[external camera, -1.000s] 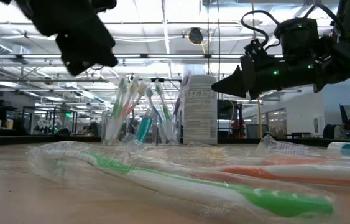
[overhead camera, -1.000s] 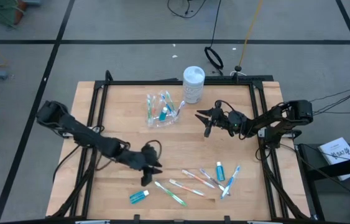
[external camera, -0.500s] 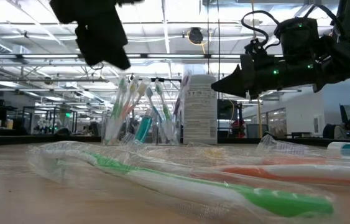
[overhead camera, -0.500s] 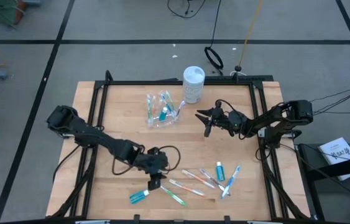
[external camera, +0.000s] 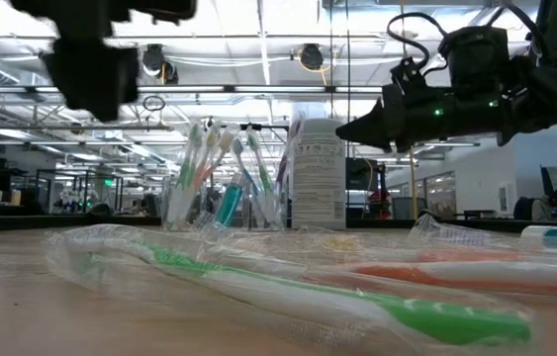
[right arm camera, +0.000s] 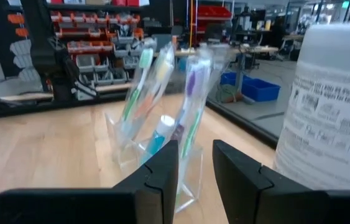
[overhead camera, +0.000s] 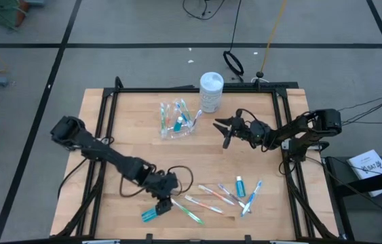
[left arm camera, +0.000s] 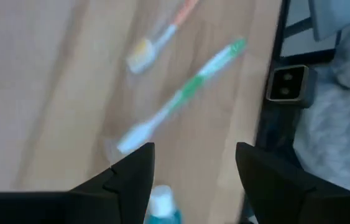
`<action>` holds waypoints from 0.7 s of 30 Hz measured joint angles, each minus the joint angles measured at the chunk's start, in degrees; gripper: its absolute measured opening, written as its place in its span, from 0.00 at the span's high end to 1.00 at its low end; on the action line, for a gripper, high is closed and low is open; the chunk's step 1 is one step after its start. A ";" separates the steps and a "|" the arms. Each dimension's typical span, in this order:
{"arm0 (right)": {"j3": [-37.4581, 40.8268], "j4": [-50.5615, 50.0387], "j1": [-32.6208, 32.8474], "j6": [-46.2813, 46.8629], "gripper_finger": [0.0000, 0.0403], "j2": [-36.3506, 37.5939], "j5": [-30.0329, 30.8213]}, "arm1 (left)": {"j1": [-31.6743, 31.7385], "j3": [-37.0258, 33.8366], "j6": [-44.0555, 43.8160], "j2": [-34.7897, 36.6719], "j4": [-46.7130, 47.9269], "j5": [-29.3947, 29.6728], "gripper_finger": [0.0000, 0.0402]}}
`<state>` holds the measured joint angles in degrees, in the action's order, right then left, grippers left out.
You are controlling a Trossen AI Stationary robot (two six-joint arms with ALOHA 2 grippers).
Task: Pick & Place toothbrushing station
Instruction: Put the blue mouthwash bottle into the transparent organizer
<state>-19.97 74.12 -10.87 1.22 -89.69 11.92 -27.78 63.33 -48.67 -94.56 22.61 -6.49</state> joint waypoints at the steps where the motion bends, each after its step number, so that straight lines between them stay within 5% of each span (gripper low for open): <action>1: 0.00 -0.37 0.00 0.85 0.77 0.00 0.00 | -1.09 0.00 -1.98 0.00 -0.20 0.80 0.43; 10: 0.00 -7.68 0.46 4.55 0.77 0.00 -0.20 | -10.70 0.00 -15.06 -1.56 5.47 11.48 0.44; 21: 0.04 -13.04 0.48 13.07 0.77 0.00 -4.68 | -14.03 0.02 -11.81 -12.67 4.38 13.82 0.45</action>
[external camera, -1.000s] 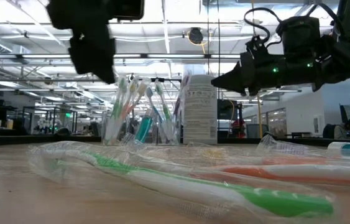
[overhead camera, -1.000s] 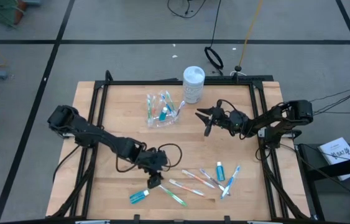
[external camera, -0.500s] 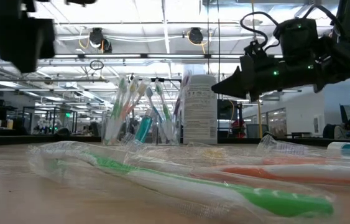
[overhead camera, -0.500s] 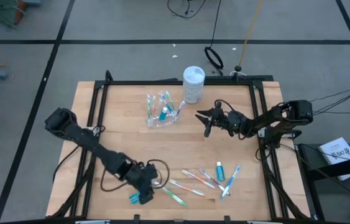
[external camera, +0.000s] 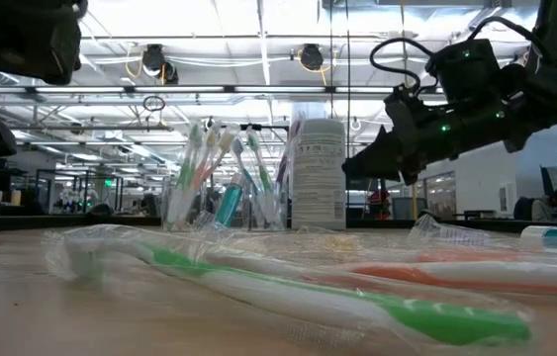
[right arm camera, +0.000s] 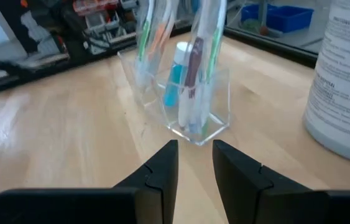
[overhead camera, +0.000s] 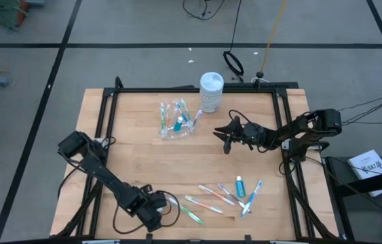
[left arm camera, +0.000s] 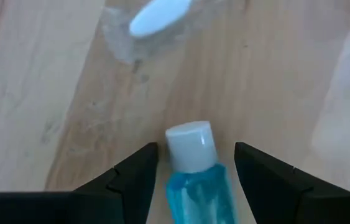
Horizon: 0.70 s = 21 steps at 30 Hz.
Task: Pick & Place toothbrushing station
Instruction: Put the blue mouthwash bottle into the transparent organizer
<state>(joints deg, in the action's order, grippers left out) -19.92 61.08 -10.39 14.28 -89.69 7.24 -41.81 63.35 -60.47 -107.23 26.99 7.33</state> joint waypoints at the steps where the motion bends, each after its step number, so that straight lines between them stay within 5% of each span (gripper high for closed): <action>1: -0.02 0.06 0.00 0.36 0.77 0.00 0.00 | 0.01 0.15 0.30 -0.43 -0.06 0.34 0.45; 7: 0.00 -0.28 0.00 -0.18 0.77 0.00 0.10 | -0.19 0.12 1.31 -1.53 -0.01 0.54 0.47; 15: 0.00 -7.03 0.00 -0.38 0.77 0.02 0.07 | 1.05 -0.03 -6.30 -1.52 0.36 0.61 0.70; 21: 0.00 -12.76 0.00 0.97 0.77 0.02 0.03 | 1.91 -0.02 -7.53 -0.38 -0.31 0.64 0.76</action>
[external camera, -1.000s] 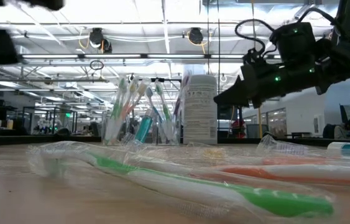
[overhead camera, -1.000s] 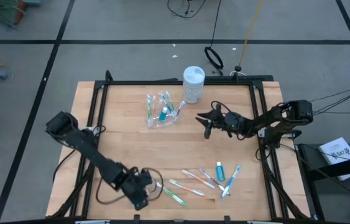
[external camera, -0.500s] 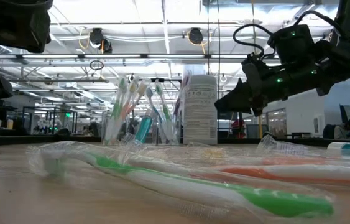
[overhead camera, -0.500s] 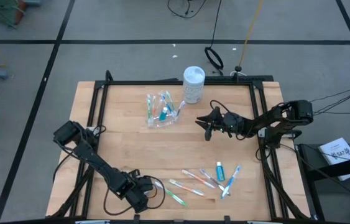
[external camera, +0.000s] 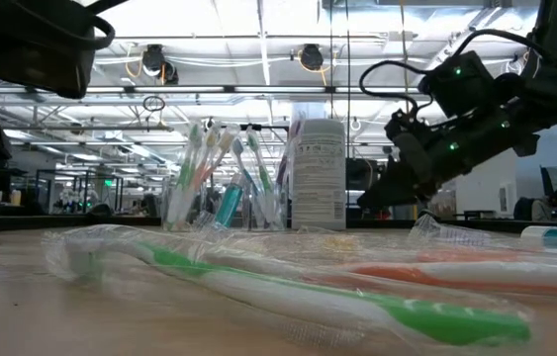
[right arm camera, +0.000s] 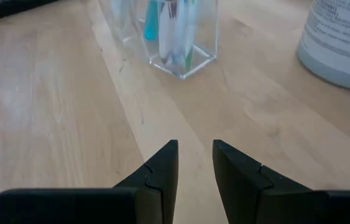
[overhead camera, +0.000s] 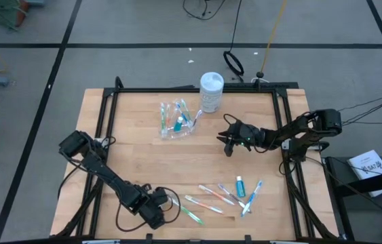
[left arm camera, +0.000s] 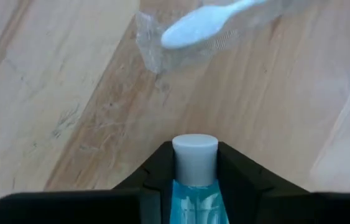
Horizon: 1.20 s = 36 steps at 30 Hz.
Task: Pick & Place toothbrushing station
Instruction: Put the blue mouthwash bottle into the transparent organizer
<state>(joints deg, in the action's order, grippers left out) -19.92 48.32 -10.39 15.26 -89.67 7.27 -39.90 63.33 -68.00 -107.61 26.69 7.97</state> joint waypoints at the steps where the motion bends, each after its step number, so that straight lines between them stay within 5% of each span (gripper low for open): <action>1: 0.00 -0.15 0.02 0.03 0.77 0.00 -0.02 | 0.09 -0.02 -1.07 0.41 -0.12 0.62 0.76; 6: 0.00 2.40 0.39 -1.18 0.77 0.00 0.09 | 0.94 -0.26 0.28 5.07 -1.10 14.39 0.76; 13: 0.00 3.65 0.37 -0.82 0.77 0.00 0.13 | 5.10 -0.13 13.78 11.80 -7.01 61.66 0.77; 15: 0.00 3.65 0.37 -0.80 0.77 0.00 0.13 | 8.28 -0.13 17.57 12.47 -10.41 70.88 0.77; 18: 0.00 3.53 0.37 0.20 0.77 0.00 0.15 | 15.06 -0.11 23.45 12.63 -15.21 71.37 0.77; 25: 0.00 2.36 0.81 2.72 0.77 0.00 0.07 | 32.80 -0.11 38.72 8.94 -23.32 57.90 0.77; 30: 0.00 2.00 3.64 1.82 0.77 0.00 -0.03 | 40.30 -0.11 37.20 6.83 -23.97 58.04 0.77; 36: 0.00 1.85 6.29 1.67 0.77 0.00 0.13 | 41.77 -0.11 33.68 2.83 -24.08 57.22 0.77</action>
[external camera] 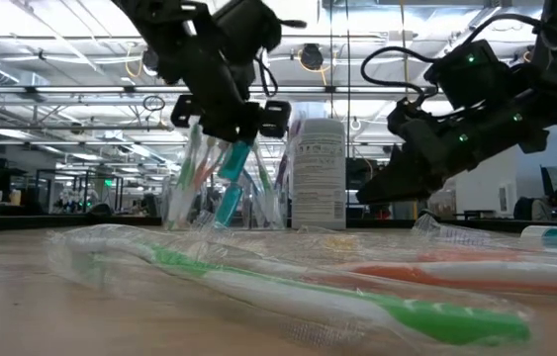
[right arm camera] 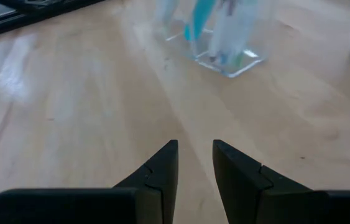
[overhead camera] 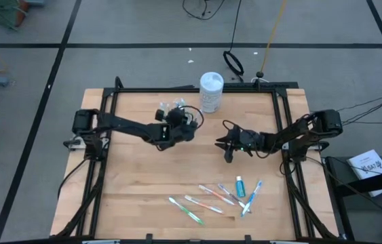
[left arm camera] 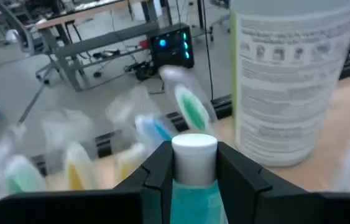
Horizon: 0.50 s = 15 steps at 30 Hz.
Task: Pick & Place toothbrushing station
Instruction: Put the blue mouthwash bottle into the transparent organizer
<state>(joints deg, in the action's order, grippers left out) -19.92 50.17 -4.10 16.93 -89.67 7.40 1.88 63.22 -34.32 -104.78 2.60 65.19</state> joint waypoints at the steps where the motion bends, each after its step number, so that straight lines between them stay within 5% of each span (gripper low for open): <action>1: 0.00 -0.16 0.38 0.00 0.77 0.00 -0.02 | -0.68 0.00 -0.88 -0.79 -0.31 1.26 0.77; 6: 0.00 -0.14 1.74 -0.04 0.77 0.00 0.00 | -5.29 0.00 -7.72 -2.15 -0.80 13.73 0.77; 15: -0.01 0.30 1.90 0.69 0.77 0.00 0.00 | -4.78 -0.03 -8.18 -4.97 1.09 12.64 0.77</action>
<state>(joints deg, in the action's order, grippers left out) -19.93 50.47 -2.21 17.61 -89.67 7.40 -2.90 63.19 -42.50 -109.76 3.69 77.83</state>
